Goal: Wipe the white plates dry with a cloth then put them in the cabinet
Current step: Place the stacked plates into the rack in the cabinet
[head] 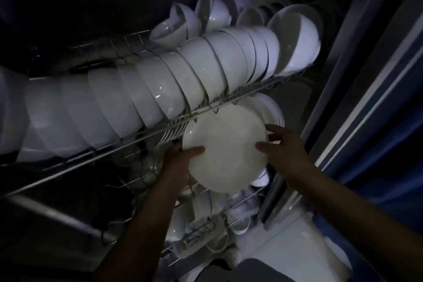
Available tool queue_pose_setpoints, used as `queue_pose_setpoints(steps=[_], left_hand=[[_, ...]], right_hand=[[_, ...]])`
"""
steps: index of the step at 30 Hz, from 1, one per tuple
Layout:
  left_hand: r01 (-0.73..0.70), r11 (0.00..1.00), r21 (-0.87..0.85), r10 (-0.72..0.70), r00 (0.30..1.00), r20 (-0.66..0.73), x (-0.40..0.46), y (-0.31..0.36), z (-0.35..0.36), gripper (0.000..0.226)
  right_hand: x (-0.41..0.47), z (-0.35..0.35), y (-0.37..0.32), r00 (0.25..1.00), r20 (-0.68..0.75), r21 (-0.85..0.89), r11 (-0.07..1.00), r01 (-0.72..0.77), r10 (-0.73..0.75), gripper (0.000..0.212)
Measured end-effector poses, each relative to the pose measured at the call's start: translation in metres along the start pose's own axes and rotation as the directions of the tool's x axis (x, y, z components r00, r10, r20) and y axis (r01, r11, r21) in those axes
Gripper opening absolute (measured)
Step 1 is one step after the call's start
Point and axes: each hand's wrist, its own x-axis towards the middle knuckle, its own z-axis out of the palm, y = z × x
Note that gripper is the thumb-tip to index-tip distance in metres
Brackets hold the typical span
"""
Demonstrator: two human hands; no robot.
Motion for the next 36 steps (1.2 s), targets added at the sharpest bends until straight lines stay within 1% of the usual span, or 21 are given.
queue_pose_setpoints(steps=[3, 5, 7, 9, 11, 13, 14, 16, 18, 20, 23, 25, 27, 30, 32, 34, 36], left_hand=[[-0.038, 0.999, -0.024, 0.039, 0.998, 0.042, 0.038, 0.001, 0.016, 0.034], [-0.005, 0.998, -0.059, 0.008, 0.999, 0.054, 0.055, -0.005, 0.023, 0.032], [0.031, 0.994, -0.108, -0.025, 0.998, 0.057, 0.066, -0.013, 0.031, 0.027], [0.066, 0.992, -0.111, -0.06, 0.997, 0.056, 0.075, -0.02, 0.036, 0.024], [0.072, 0.993, -0.097, -0.066, 0.996, 0.062, 0.083, -0.024, 0.04, 0.029], [0.038, 0.995, -0.09, -0.03, 0.996, 0.089, 0.087, -0.025, 0.043, 0.029], [0.008, 0.997, -0.082, -0.001, 0.996, 0.091, 0.087, -0.025, 0.046, 0.033], [-0.043, 0.998, -0.053, 0.045, 0.998, 0.042, 0.089, -0.029, 0.047, 0.047], [-0.106, 0.994, 0.015, 0.106, 0.994, -0.012, 0.091, -0.034, 0.045, 0.057], [-0.156, 0.986, 0.057, 0.157, 0.987, -0.014, 0.095, -0.039, 0.042, 0.065], [-0.208, 0.975, 0.083, 0.212, 0.976, -0.052, 0.094, -0.046, 0.033, 0.069], [-0.208, 0.97, 0.127, 0.22, 0.972, -0.085, 0.088, -0.049, 0.031, 0.063], [-0.187, 0.965, 0.186, 0.211, 0.97, -0.119, 0.081, -0.052, 0.029, 0.059], [-0.169, 0.951, 0.261, 0.214, 0.964, -0.158, 0.077, -0.059, 0.026, 0.065], [-0.155, 0.947, 0.28, 0.206, 0.965, -0.164, 0.072, -0.062, 0.024, 0.067], [-0.154, 0.911, 0.383, 0.229, 0.96, -0.159, 0.07, -0.066, 0.02, 0.07], [-0.128, 0.851, 0.509, 0.235, 0.96, -0.151, 0.072, -0.073, 0.014, 0.081]], right_hand=[[0.019, 0.007, -0.001, 0.994, -0.071, -0.077, 0.994, 0.078, -0.083, 0.058], [0.027, 0.011, 0.005, 0.986, -0.123, -0.116, 0.988, 0.1, -0.114, 0.064], [0.028, 0.013, 0.014, 0.977, -0.152, -0.171, 0.977, 0.124, -0.15, 0.061], [0.026, 0.014, 0.027, 0.964, -0.169, -0.257, 0.954, 0.157, -0.204, 0.061], [0.027, 0.014, 0.039, 0.949, -0.18, -0.339, 0.922, 0.187, -0.258, 0.062], [0.031, 0.013, 0.047, 0.936, -0.191, -0.415, 0.888, 0.196, -0.296, 0.062], [0.033, 0.013, 0.048, 0.93, -0.203, -0.454, 0.871, 0.189, -0.308, 0.062], [0.035, 0.016, 0.048, 0.91, -0.225, -0.514, 0.836, 0.193, -0.348, 0.059], [0.036, 0.021, 0.054, 0.88, -0.236, -0.552, 0.802, 0.227, -0.411, 0.057], [0.034, 0.029, 0.065, 0.862, -0.24, -0.565, 0.787, 0.249, -0.446, 0.06], [0.03, 0.041, 0.083, 0.822, -0.204, -0.606, 0.728, 0.321, -0.533, 0.063], [0.031, 0.045, 0.088, 0.803, -0.167, -0.637, 0.684, 0.356, -0.573, 0.065], [0.031, 0.048, 0.09, 0.787, -0.076, -0.697, 0.598, 0.397, -0.612, 0.068], [0.028, 0.055, 0.095, 0.766, 0.112, -0.77, 0.432, 0.47, -0.634, 0.076], [0.025, 0.058, 0.101, 0.752, 0.169, -0.796, 0.362, 0.486, -0.637, 0.073], [0.023, 0.058, 0.103, 0.749, 0.184, -0.819, 0.322, 0.475, -0.637, 0.069], [0.024, 0.057, 0.103, 0.74, 0.199, -0.838, 0.28, 0.469, -0.643, 0.069]])
